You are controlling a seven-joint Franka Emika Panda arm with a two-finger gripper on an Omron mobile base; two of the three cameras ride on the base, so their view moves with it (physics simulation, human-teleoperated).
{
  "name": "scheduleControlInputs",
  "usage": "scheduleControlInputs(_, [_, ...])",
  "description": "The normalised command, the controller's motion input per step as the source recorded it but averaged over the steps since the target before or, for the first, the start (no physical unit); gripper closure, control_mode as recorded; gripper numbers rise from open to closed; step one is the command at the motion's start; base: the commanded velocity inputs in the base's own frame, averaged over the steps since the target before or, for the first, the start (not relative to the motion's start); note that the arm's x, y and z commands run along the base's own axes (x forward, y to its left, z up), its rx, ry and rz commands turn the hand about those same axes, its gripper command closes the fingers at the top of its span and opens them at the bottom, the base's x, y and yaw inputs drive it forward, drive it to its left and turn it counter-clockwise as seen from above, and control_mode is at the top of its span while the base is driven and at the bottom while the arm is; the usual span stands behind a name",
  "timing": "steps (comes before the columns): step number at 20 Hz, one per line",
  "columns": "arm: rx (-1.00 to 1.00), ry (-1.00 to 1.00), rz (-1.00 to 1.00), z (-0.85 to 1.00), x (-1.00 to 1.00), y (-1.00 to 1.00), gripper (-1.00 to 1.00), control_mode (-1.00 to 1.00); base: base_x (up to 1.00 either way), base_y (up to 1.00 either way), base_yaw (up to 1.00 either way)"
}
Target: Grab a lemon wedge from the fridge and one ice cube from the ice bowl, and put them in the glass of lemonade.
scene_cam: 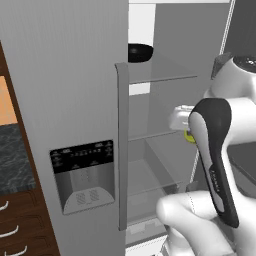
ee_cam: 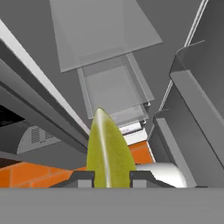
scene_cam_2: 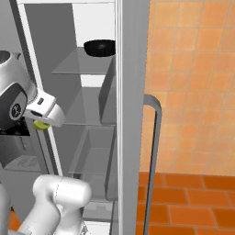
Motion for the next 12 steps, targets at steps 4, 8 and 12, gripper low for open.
scheduleControlInputs(4, [0.0, 0.0, 0.0, 0.0, -0.03, 0.0, 1.0, 1.0, -0.12, 0.01, 0.0])
scheduleControlInputs(8, [0.0, 0.0, 0.0, 0.0, 0.0, 0.0, 1.0, 1.0, -0.59, 0.73, 0.0])
scheduleControlInputs(12, [0.0, 0.0, 0.0, 0.0, 0.0, 0.0, 1.0, 1.0, 0.0, 1.0, 0.0])
